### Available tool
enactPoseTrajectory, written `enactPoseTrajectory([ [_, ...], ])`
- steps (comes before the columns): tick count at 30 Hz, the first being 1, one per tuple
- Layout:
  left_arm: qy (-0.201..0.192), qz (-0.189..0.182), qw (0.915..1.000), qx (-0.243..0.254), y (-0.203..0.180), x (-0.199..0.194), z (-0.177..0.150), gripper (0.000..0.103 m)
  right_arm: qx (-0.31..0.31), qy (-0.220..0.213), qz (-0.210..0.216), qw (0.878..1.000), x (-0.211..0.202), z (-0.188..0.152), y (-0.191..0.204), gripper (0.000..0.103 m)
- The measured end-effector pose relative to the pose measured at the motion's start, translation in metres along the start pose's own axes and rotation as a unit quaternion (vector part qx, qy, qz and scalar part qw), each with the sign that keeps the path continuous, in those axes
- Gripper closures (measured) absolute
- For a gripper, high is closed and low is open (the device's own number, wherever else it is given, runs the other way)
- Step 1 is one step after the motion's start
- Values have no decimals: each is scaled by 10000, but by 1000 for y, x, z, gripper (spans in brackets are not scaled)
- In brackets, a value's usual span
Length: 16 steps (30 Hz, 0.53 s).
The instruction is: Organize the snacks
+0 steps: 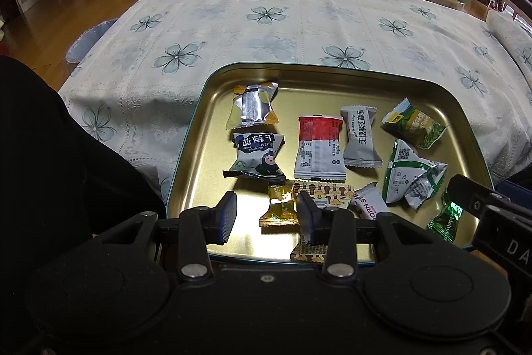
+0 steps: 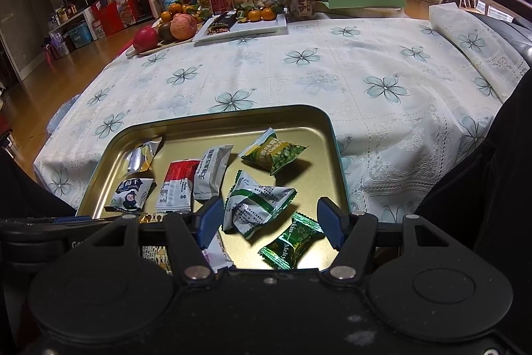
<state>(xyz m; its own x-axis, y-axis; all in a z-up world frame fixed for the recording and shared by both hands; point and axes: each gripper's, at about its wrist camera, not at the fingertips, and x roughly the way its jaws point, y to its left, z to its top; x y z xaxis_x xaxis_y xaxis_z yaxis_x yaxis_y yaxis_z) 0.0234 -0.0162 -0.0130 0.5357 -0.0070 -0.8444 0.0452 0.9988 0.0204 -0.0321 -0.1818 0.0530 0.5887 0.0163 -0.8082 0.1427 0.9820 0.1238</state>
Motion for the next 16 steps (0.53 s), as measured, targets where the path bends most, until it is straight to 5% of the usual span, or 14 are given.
enactPoseTrajectory([
  [16, -59, 40, 10000, 0, -1, -2, 0, 55, -17, 3, 9, 10000, 0, 0, 0, 37],
])
